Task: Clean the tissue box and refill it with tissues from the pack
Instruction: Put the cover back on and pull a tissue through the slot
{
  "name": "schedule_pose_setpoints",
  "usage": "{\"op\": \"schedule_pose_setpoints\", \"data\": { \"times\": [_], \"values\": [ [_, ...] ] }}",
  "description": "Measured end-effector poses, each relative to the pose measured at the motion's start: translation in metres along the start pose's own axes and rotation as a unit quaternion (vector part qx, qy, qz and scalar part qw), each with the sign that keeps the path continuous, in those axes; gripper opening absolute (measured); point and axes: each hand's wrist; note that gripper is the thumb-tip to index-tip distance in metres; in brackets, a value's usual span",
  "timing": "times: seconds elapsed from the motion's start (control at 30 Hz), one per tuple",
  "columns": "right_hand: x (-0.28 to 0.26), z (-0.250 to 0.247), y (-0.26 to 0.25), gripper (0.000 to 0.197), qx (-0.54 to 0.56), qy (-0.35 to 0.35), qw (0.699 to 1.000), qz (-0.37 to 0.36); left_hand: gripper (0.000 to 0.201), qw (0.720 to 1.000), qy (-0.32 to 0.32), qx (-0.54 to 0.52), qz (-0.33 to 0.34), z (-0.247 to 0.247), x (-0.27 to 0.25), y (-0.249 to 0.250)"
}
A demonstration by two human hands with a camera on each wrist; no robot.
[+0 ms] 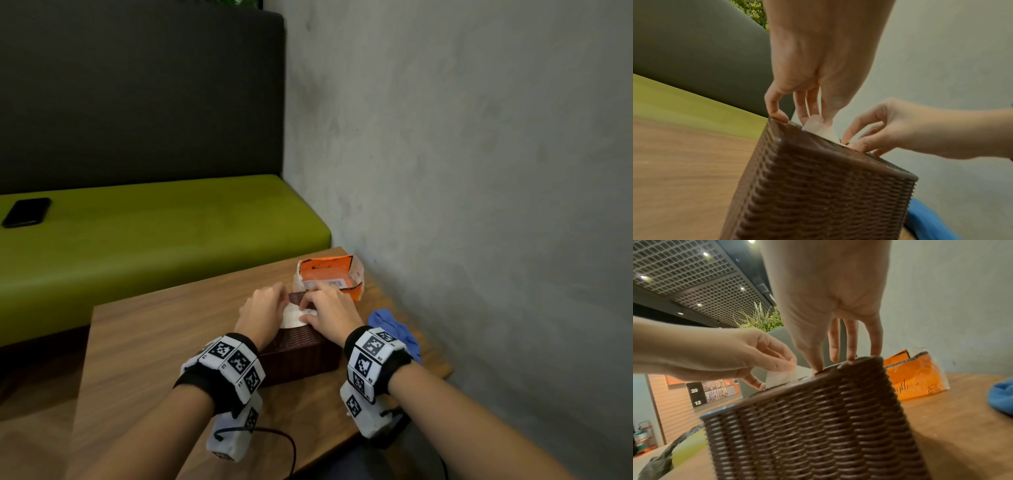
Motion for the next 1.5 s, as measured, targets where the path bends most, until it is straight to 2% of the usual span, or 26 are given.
{"op": "schedule_pose_setpoints", "data": {
  "times": [0.23,0.37,0.4,0.47,0.53,0.63,0.7,0.87,0.97,1.07,1.17,1.23,1.33,1.5],
  "values": [
    [0.004,0.006,-0.002,0.013,0.023,0.014,1.000,0.001,0.008,0.998,0.019,-0.044,0.027,0.001,-0.007,0.000],
    [0.003,-0.003,-0.001,0.009,0.015,0.017,0.999,-0.030,0.028,0.996,-0.017,-0.089,0.013,-0.008,-0.007,0.001],
    [0.003,-0.004,0.001,0.009,0.014,0.013,0.999,-0.039,0.027,0.996,-0.020,-0.087,0.013,-0.010,-0.007,0.000],
    [0.000,-0.006,0.004,0.021,0.051,0.010,0.998,-0.047,0.014,0.996,-0.004,-0.084,0.017,-0.013,-0.009,-0.002],
    [-0.001,-0.007,0.008,0.030,0.083,0.006,0.995,-0.048,0.019,0.996,0.010,-0.084,0.032,-0.014,-0.011,-0.005],
    [-0.001,-0.004,0.010,0.019,0.062,-0.008,0.997,-0.039,0.030,0.995,0.011,-0.085,0.058,-0.013,-0.012,-0.007],
    [0.001,-0.001,0.009,0.011,0.068,0.006,0.997,-0.036,0.031,0.994,0.022,-0.090,0.063,-0.012,-0.012,-0.007],
    [0.003,-0.003,0.007,0.007,0.077,0.027,0.996,-0.037,0.033,0.992,0.052,-0.103,0.057,-0.010,-0.012,-0.009],
    [-0.001,0.000,0.005,0.006,0.089,0.043,0.994,-0.050,0.022,0.991,0.066,-0.111,0.047,-0.009,-0.012,-0.008],
    [-0.002,0.003,0.004,0.006,0.109,0.026,0.993,-0.048,0.015,0.989,0.074,-0.127,0.036,-0.009,-0.014,-0.006],
    [0.000,-0.001,0.009,0.018,0.163,0.000,0.986,-0.042,0.012,0.986,0.079,-0.145,0.016,-0.010,-0.014,-0.006],
    [0.001,-0.002,0.012,0.018,0.150,0.005,0.987,-0.051,0.005,0.988,0.081,-0.129,0.021,-0.010,-0.014,-0.005],
    [0.000,0.000,0.011,0.013,0.103,0.033,0.992,-0.058,0.009,0.987,0.087,-0.129,0.039,-0.007,-0.015,-0.003],
    [0.001,0.006,0.009,0.011,0.096,0.063,0.991,-0.064,0.009,0.988,0.086,-0.124,0.043,-0.006,-0.012,-0.004]
  ]
}}
Point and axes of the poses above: each hand's wrist, its own x-axis towards the middle knuckle, its own z-axis out of the palm, y = z × x, and after that the axes turned 13 degrees about -y, right-handed
